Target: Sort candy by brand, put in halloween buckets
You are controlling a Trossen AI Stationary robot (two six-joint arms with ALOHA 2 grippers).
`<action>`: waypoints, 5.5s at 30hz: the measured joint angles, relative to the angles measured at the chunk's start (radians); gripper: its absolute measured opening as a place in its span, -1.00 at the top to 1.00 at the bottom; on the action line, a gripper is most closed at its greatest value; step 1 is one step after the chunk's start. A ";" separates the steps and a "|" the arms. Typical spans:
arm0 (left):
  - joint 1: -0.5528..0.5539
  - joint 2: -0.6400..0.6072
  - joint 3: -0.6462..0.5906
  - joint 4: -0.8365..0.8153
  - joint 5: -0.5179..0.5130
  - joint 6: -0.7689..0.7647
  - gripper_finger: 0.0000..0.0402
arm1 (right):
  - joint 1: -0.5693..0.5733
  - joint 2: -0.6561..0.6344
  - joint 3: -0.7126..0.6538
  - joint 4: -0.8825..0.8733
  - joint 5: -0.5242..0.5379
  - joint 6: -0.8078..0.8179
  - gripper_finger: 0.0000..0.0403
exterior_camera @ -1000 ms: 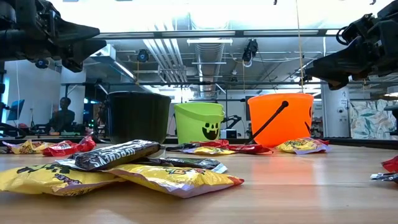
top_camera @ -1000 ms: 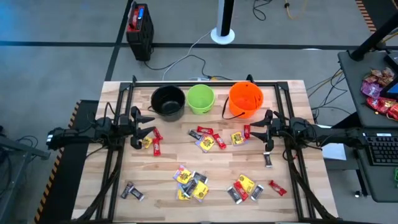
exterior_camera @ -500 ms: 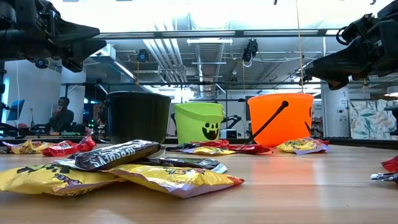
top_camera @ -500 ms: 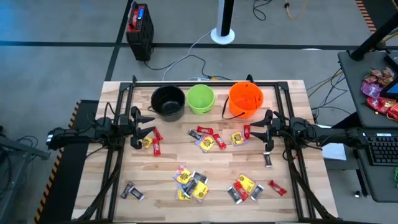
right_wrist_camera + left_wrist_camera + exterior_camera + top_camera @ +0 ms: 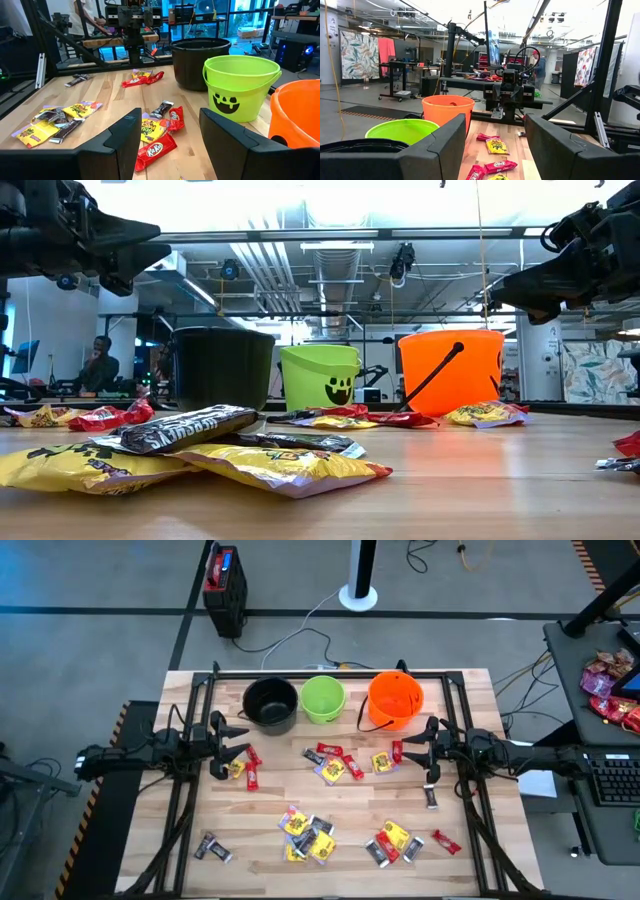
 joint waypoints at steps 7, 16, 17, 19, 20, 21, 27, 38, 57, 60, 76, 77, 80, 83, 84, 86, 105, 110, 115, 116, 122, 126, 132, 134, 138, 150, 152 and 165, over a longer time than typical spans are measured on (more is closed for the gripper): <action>0.000 0.000 0.000 0.000 0.000 0.000 0.07 | 0.000 0.000 0.000 0.000 0.000 0.000 0.05; 0.000 0.000 0.000 0.000 0.000 0.000 0.07 | 0.000 0.000 0.000 0.112 -0.025 0.351 0.05; 0.000 0.000 0.000 0.000 0.000 0.000 0.07 | 0.000 0.000 0.000 0.145 -0.036 0.392 0.05; 0.000 0.000 0.000 0.000 0.000 0.000 0.07 | 0.000 0.001 0.015 0.166 -0.074 0.421 0.05; 0.000 0.000 0.000 0.000 0.000 0.000 0.07 | 0.001 0.008 0.037 0.153 -0.078 0.407 0.05; 0.000 0.000 0.000 0.000 0.000 0.000 0.07 | 0.000 0.019 0.068 0.142 -0.075 0.381 0.05; 0.000 0.000 0.000 0.000 0.000 0.000 0.07 | 0.000 0.147 0.309 -0.077 0.085 0.365 0.05; -0.002 0.000 0.000 0.073 0.016 -0.366 0.07 | 0.009 0.551 0.788 -0.540 0.221 0.840 0.05; -0.002 0.001 0.040 0.139 -0.064 -0.835 0.07 | -0.002 1.184 1.418 -1.189 0.126 0.639 0.05; -0.003 0.024 0.171 -0.073 -0.063 -0.770 0.07 | -0.002 1.219 1.440 -1.189 0.122 0.619 0.05; -0.002 0.437 0.727 -0.943 -0.105 -0.394 0.07 | -0.002 1.453 1.439 -1.163 0.045 0.603 0.05; -0.002 0.456 0.739 -0.965 -0.104 -0.410 0.07 | -0.002 1.471 1.439 -1.161 0.043 0.622 0.05; -0.002 0.505 0.767 -1.013 -0.105 -0.490 0.07 | 0.005 1.521 1.438 -1.160 0.014 0.631 0.05; -0.002 0.543 0.773 -1.039 -0.104 -0.554 0.07 | 0.010 1.559 1.438 -1.162 -0.027 0.631 0.05; -0.002 0.552 0.774 -1.043 -0.104 -0.564 0.07 | 0.010 1.572 1.438 -1.162 -0.040 0.637 0.05; -0.002 0.568 0.774 -1.040 -0.105 -0.575 0.07 | 0.010 1.593 1.438 -1.162 -0.068 0.638 0.05; -0.002 0.656 0.825 -1.001 -0.123 -0.598 0.07 | 0.085 1.800 1.438 -0.971 -0.018 0.689 0.05; -0.002 0.654 0.850 -1.000 -0.136 -0.572 0.07 | 0.080 1.826 1.437 -0.970 -0.022 0.689 0.05; -0.002 0.654 0.846 -1.001 -0.152 -0.575 0.07 | 0.078 1.827 1.437 -0.969 -0.025 0.689 0.02; -0.002 0.656 0.846 -1.001 -0.152 -0.575 0.07 | 0.077 1.827 1.437 -0.969 -0.025 0.689 0.00; -0.002 0.670 0.844 -1.001 -0.153 -0.570 0.07 | 0.074 1.828 1.437 -0.967 -0.007 0.682 -0.25; -0.002 0.678 0.843 -1.001 -0.155 -0.569 0.07 | 0.074 1.835 1.424 -0.954 -0.007 0.645 -0.33; -0.002 0.683 0.843 -0.997 -0.158 -0.555 0.07 | 0.072 1.835 1.371 -0.889 -0.075 0.626 -0.25; -0.002 0.684 0.843 -0.993 -0.158 -0.554 0.07 | 0.072 1.833 1.350 -0.877 -0.081 0.624 -0.18; -0.002 0.685 0.843 -0.989 -0.160 -0.546 0.07 | 0.071 1.827 1.317 -0.856 -0.097 0.622 0.01; -0.002 0.688 0.842 -0.965 -0.161 -0.545 0.07 | 0.073 1.823 1.351 -0.889 -0.149 0.582 0.79; -0.002 0.688 0.842 -0.958 -0.161 -0.545 0.07 | 0.075 1.812 1.356 -0.910 -0.149 0.580 0.80; -0.002 0.692 0.850 -0.913 -0.159 -0.524 0.07 | 0.009 1.632 1.545 -0.900 -0.099 0.552 0.81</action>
